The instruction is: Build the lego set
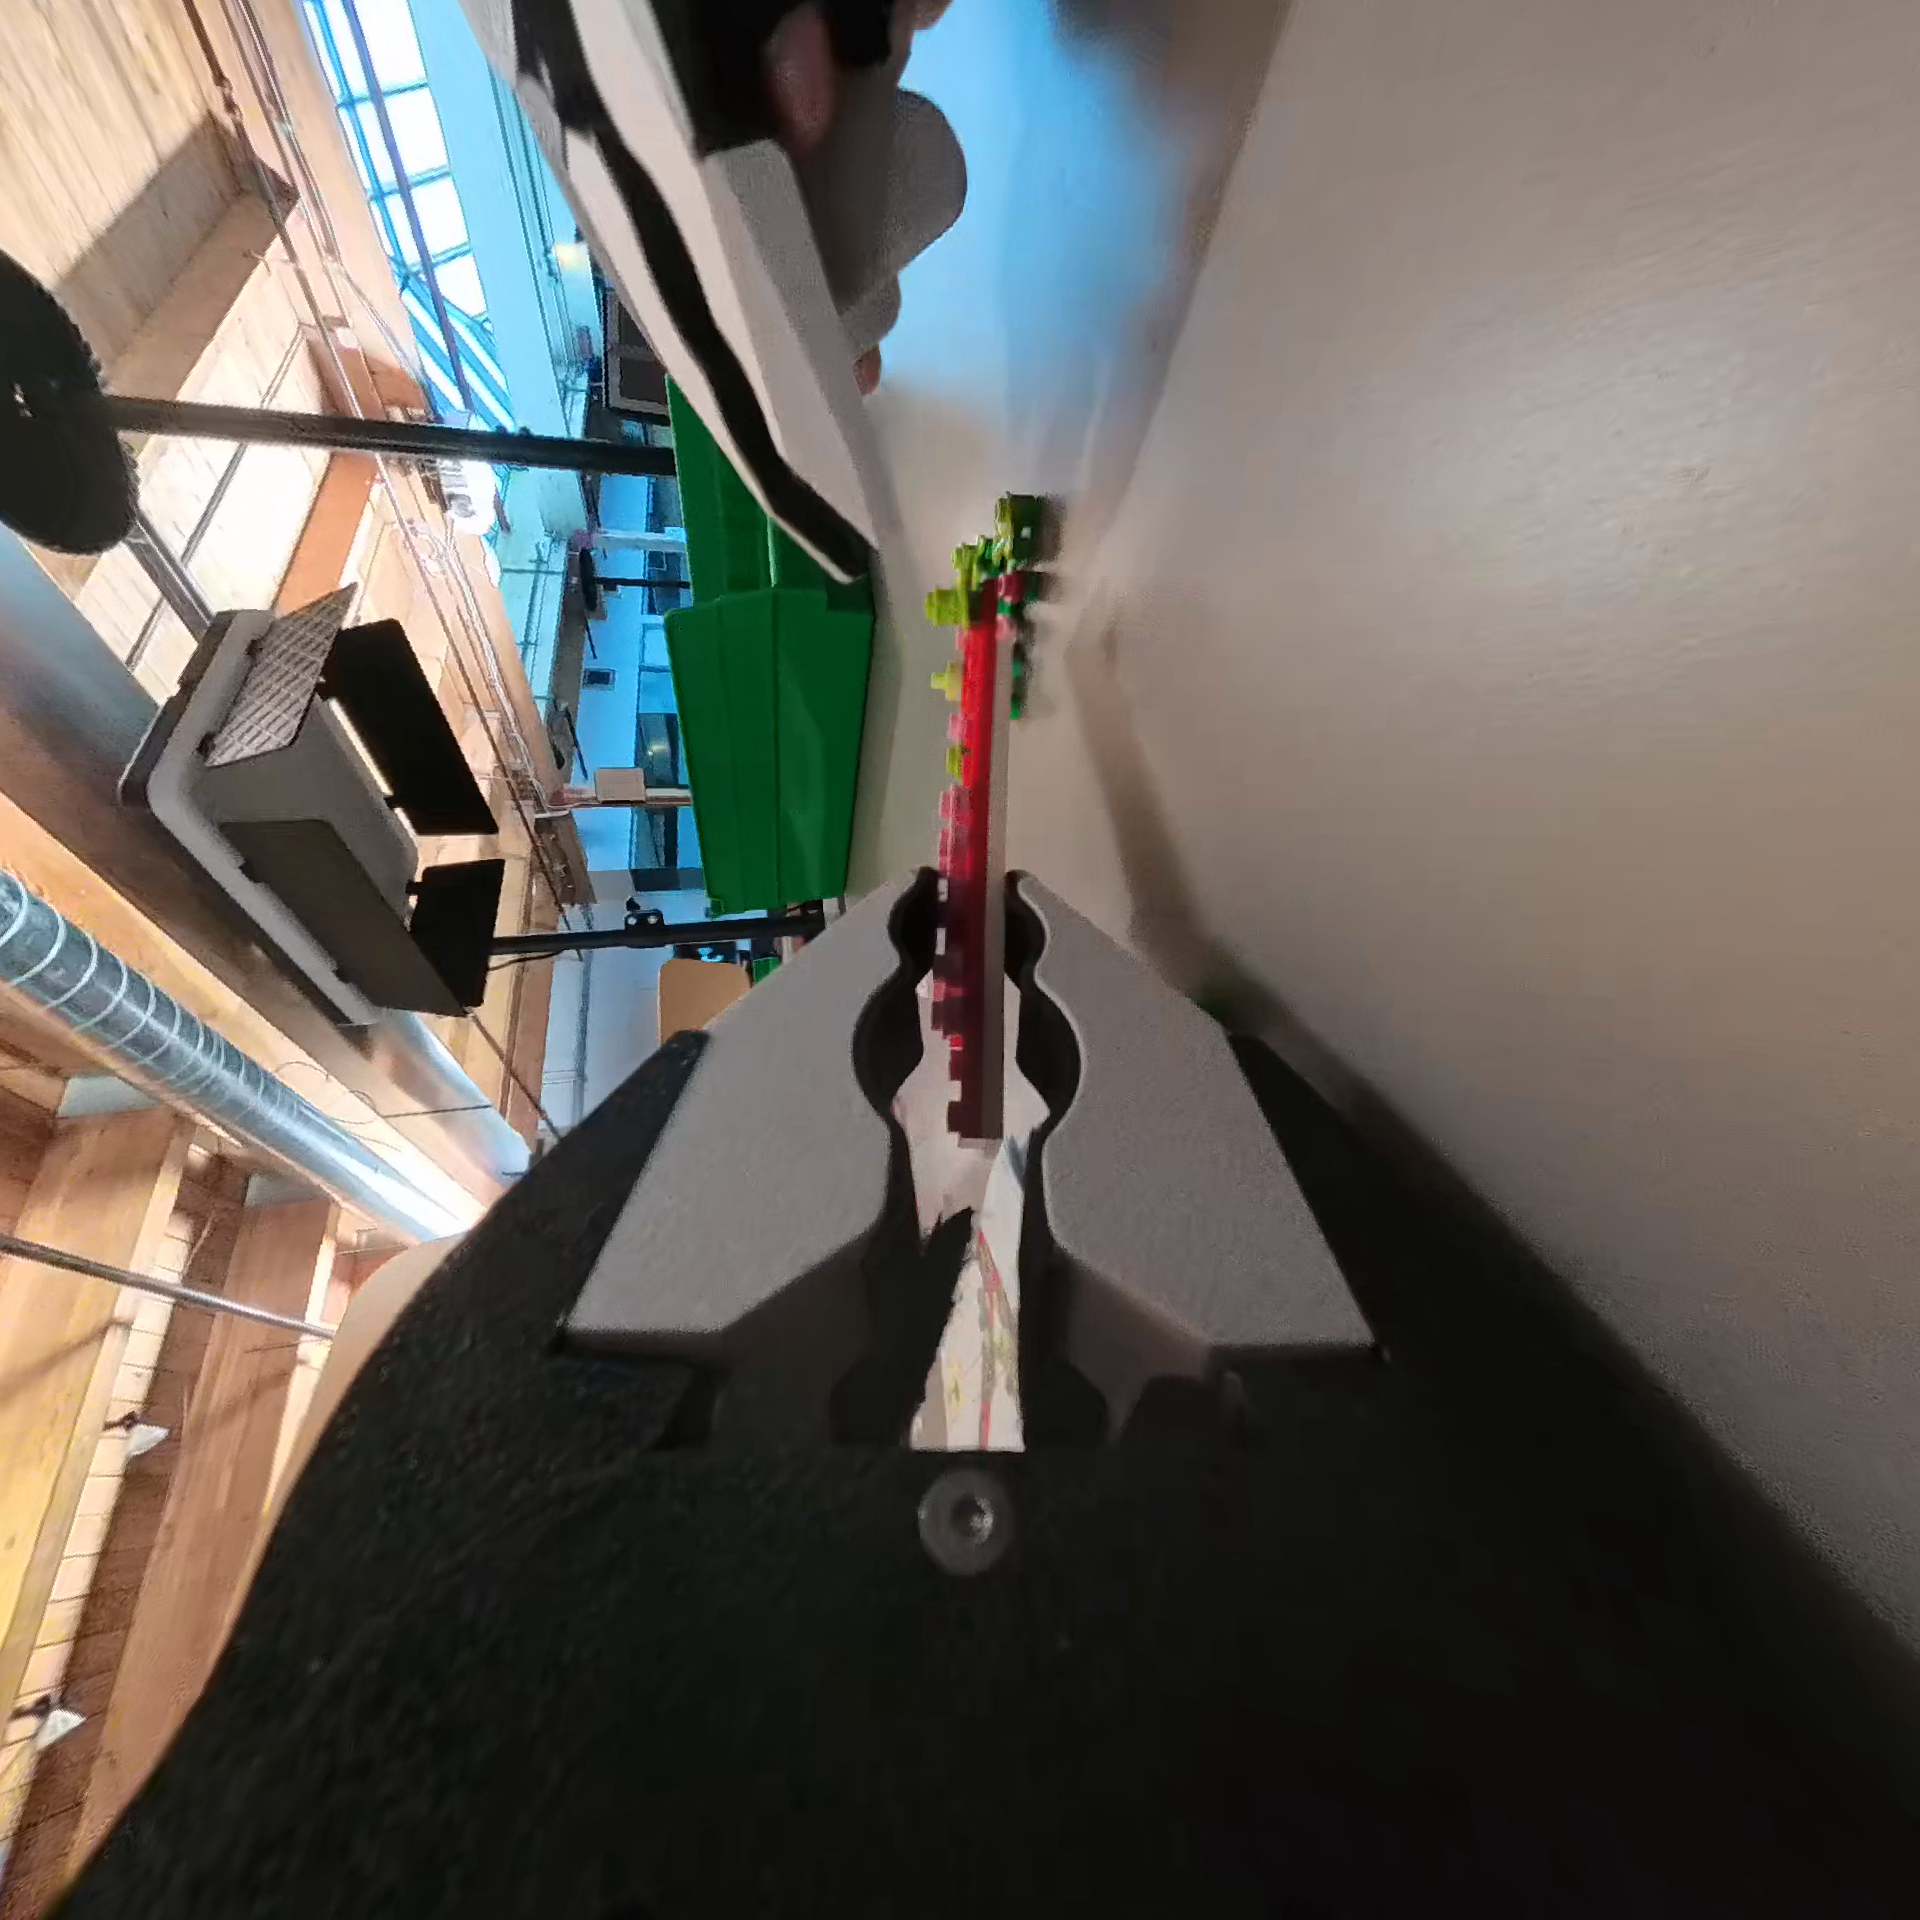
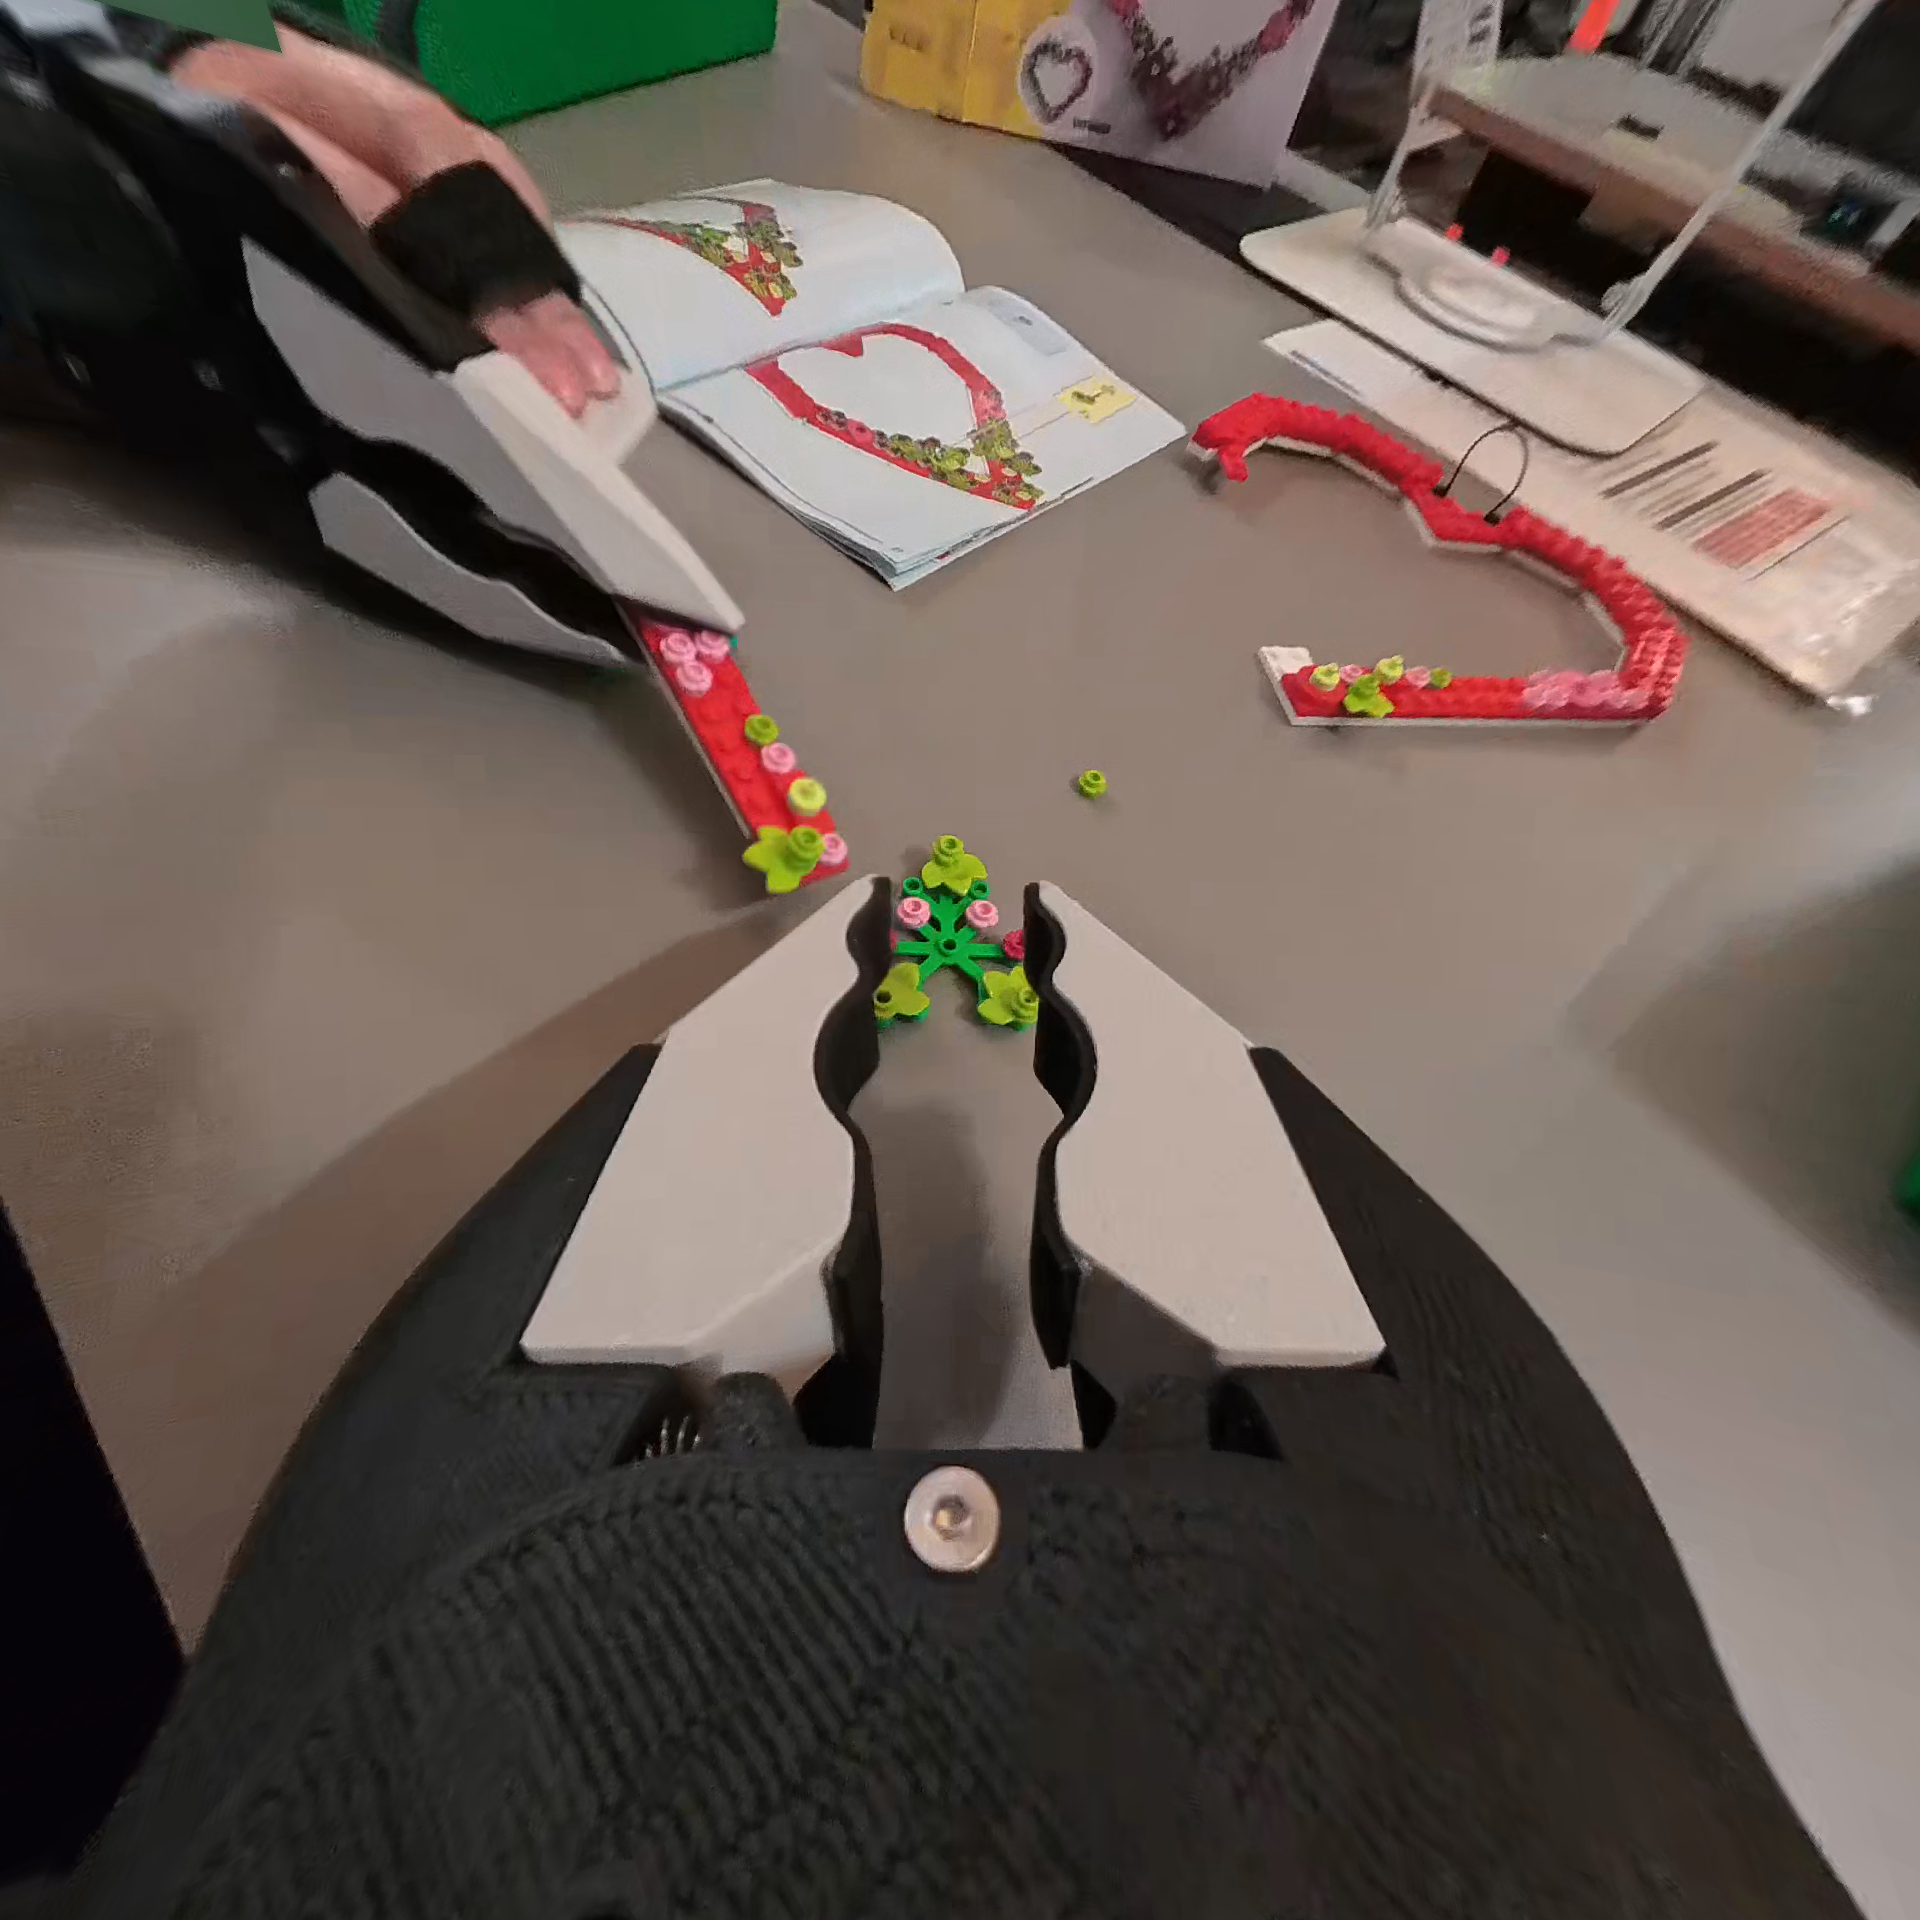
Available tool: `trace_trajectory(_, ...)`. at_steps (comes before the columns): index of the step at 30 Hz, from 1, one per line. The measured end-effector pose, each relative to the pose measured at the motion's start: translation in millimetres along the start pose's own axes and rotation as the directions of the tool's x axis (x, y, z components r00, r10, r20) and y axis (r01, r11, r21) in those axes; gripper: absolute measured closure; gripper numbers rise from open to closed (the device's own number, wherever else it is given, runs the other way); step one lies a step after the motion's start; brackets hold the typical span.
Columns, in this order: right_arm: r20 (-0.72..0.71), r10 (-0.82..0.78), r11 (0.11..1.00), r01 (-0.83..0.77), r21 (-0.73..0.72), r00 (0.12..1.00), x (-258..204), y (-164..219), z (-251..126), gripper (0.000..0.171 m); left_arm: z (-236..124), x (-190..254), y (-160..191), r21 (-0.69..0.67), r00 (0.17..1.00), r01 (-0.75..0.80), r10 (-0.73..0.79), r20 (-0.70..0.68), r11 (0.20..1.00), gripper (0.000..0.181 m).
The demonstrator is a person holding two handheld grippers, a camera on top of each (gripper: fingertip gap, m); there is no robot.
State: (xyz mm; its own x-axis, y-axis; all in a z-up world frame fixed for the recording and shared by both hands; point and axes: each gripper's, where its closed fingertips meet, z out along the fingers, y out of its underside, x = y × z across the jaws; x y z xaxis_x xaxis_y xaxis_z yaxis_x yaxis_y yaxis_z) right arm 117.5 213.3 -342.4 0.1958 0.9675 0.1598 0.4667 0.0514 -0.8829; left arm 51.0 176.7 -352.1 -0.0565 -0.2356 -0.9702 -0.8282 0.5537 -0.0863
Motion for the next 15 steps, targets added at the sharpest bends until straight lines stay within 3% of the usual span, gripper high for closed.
trace_trajectory(3, 0.015, 0.056, 0.998, -0.056, 0.012, 0.998, 5.0, -2.9, 3.0, 0.146, 0.2, -0.2, -2.1, 0.004, 1.0, -0.008, 0.008, 0.004, 1.0, 0.173)
trace_trajectory(15, -0.013, 0.038, 0.999, -0.038, -0.011, 0.999, 7.7, -3.7, 12.9, 0.151, -1.1, 2.4, -6.4, 0.026, 1.0, -0.03, 0.029, 0.006, 0.999, 0.173)
